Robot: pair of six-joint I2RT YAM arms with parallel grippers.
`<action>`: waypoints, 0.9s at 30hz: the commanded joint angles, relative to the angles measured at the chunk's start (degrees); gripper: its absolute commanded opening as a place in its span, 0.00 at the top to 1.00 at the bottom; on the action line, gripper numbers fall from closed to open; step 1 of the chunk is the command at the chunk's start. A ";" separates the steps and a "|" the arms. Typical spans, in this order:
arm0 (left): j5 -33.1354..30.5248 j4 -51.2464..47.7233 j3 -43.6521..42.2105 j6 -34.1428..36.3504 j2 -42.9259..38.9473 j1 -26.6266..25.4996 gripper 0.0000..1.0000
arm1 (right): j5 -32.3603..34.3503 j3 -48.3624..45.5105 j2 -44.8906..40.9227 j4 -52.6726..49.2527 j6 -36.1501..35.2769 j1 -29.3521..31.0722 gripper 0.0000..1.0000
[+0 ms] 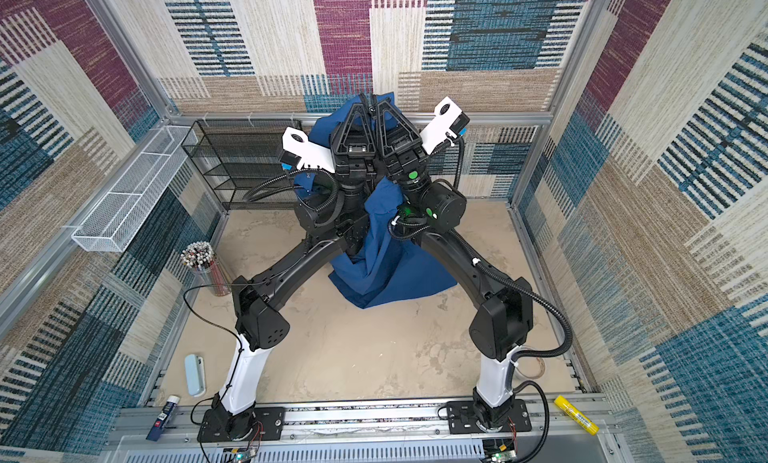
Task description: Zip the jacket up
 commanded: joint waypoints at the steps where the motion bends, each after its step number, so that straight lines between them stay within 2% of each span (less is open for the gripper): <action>1: 1.15 -0.34 0.09 -0.98 0.26 -0.12 1.00 | -1.94 0.80 0.21 24.58 0.71 0.36 1.00; 12: 1.24 -1.28 -0.41 -1.64 0.09 -0.18 1.00 | -3.24 2.29 0.47 23.44 0.68 0.36 1.00; 27: 2.82 -2.62 -1.69 -0.58 -1.32 -0.10 1.00 | -3.51 -1.81 -1.62 21.46 -2.11 0.36 1.00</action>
